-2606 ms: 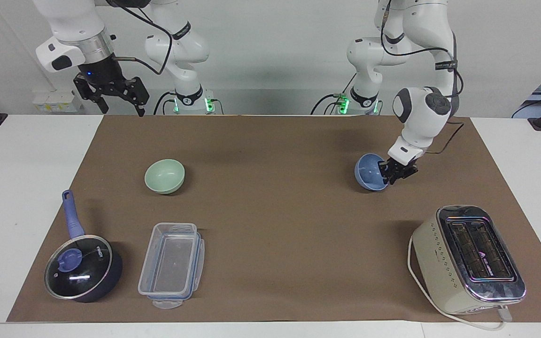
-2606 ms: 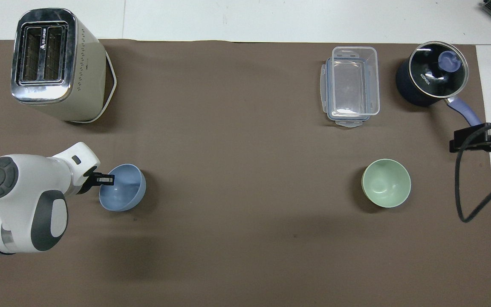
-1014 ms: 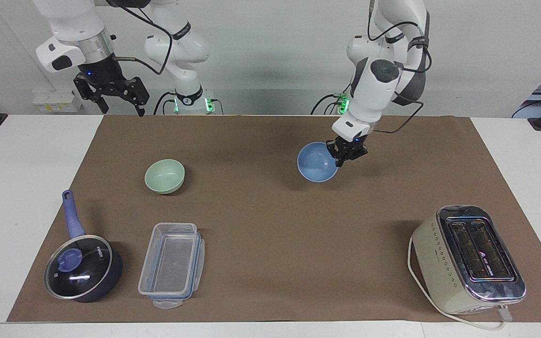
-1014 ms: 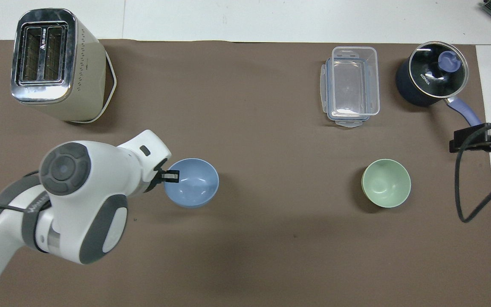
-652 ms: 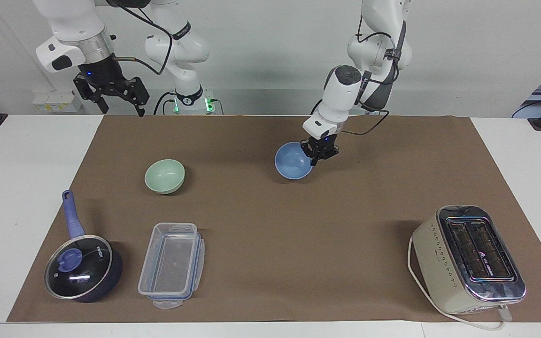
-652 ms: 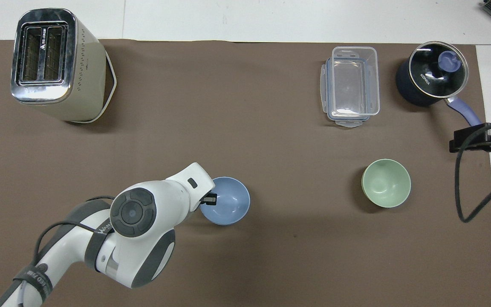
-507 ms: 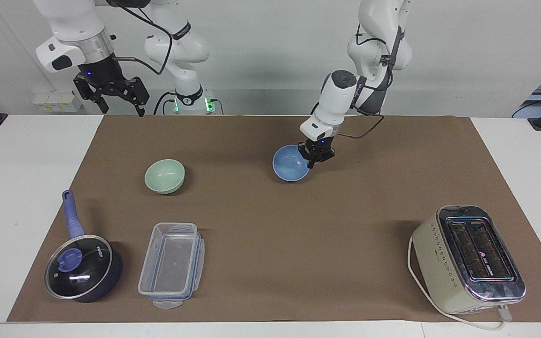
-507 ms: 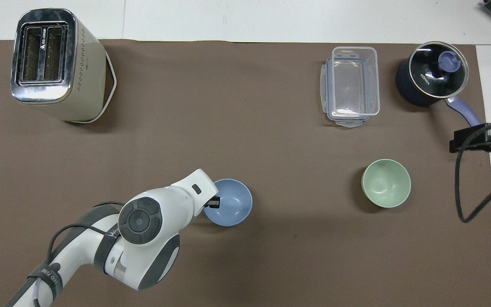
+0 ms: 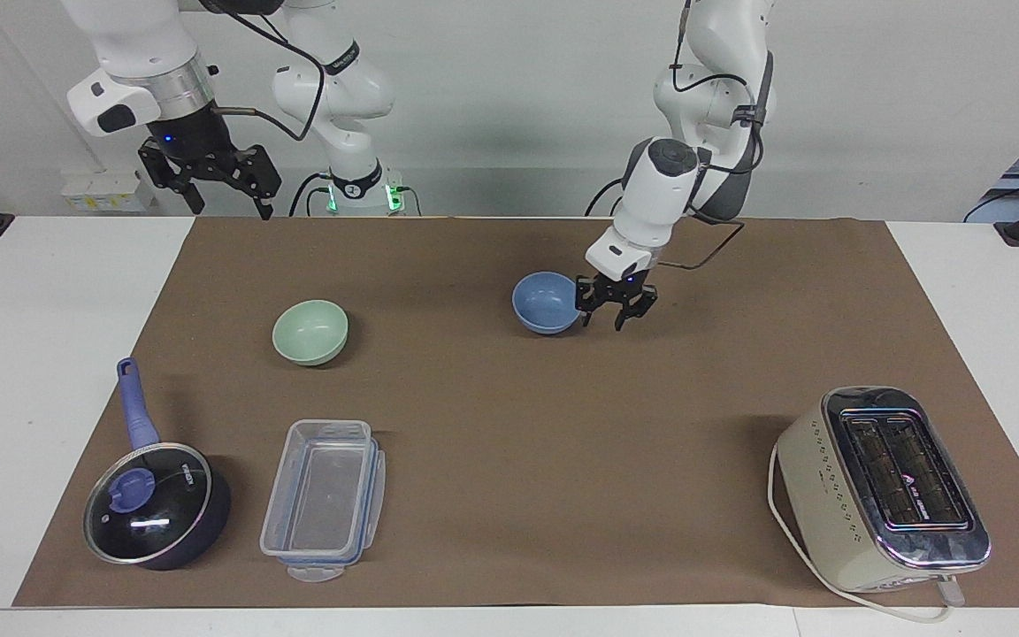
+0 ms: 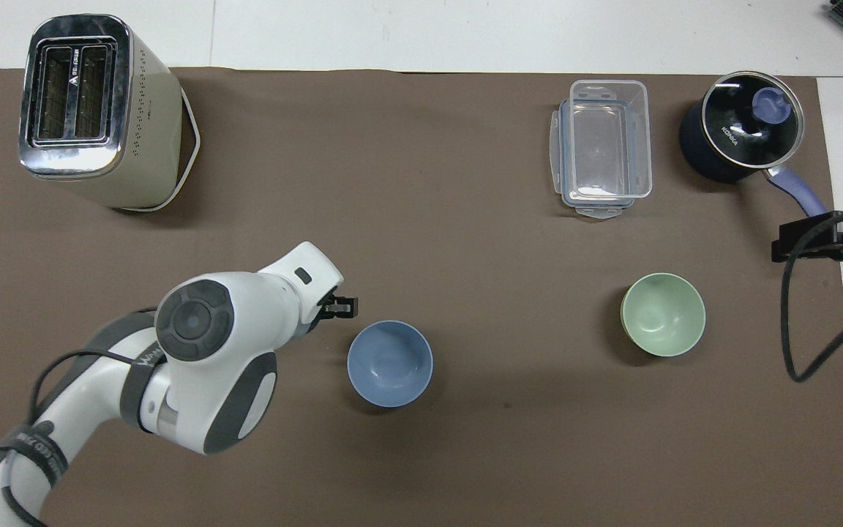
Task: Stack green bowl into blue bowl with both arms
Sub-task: 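Release the blue bowl and withdraw the left gripper to rest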
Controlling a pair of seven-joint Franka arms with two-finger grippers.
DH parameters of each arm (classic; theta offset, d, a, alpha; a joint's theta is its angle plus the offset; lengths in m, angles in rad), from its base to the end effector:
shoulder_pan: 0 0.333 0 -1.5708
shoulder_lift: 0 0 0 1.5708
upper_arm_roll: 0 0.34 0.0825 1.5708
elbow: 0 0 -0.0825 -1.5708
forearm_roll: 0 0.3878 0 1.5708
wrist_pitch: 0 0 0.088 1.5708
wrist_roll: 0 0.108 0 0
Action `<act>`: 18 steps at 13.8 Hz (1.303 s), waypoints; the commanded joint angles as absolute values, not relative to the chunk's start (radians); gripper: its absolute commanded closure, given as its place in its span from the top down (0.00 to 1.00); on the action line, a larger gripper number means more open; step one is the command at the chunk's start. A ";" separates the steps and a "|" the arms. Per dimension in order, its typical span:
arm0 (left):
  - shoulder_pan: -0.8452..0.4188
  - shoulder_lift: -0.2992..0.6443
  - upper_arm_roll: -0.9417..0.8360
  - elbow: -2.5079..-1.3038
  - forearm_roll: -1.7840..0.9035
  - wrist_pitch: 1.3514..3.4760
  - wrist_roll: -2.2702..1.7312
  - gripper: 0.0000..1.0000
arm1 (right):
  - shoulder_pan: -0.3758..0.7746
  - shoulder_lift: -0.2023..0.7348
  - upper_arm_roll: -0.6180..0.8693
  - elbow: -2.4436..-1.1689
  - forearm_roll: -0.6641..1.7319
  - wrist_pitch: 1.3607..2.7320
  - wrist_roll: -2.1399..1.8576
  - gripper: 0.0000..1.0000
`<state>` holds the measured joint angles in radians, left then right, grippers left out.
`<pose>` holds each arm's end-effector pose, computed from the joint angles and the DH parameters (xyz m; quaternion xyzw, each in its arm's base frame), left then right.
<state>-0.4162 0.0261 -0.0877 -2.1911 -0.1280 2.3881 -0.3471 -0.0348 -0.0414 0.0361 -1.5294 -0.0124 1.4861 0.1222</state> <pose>0.4861 -0.2692 0.4117 0.9946 -0.0352 0.0575 0.0795 0.5358 -0.0002 0.6822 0.9981 -0.0609 -0.0005 0.0070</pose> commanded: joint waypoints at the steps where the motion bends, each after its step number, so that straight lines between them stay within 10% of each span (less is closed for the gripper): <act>1: -0.339 0.032 -0.091 -2.085 -0.130 2.269 -0.330 1.00 | -0.043 -0.049 0.037 -1.532 -0.009 1.477 0.103 1.00; 14: -0.060 0.026 -0.087 -1.706 0.020 1.708 -0.026 1.00 | -0.074 -0.095 0.034 -1.670 -0.009 1.572 0.077 1.00; 18: -0.051 0.035 -0.086 -1.596 0.023 1.583 -0.018 1.00 | -0.093 -0.190 0.034 -1.943 -0.009 1.751 0.003 1.00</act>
<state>-0.0704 0.0226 -0.0773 -1.6676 -0.0008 1.6596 -0.0371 -0.0724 -0.0897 0.0338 -1.7483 -0.0124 1.6373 0.0488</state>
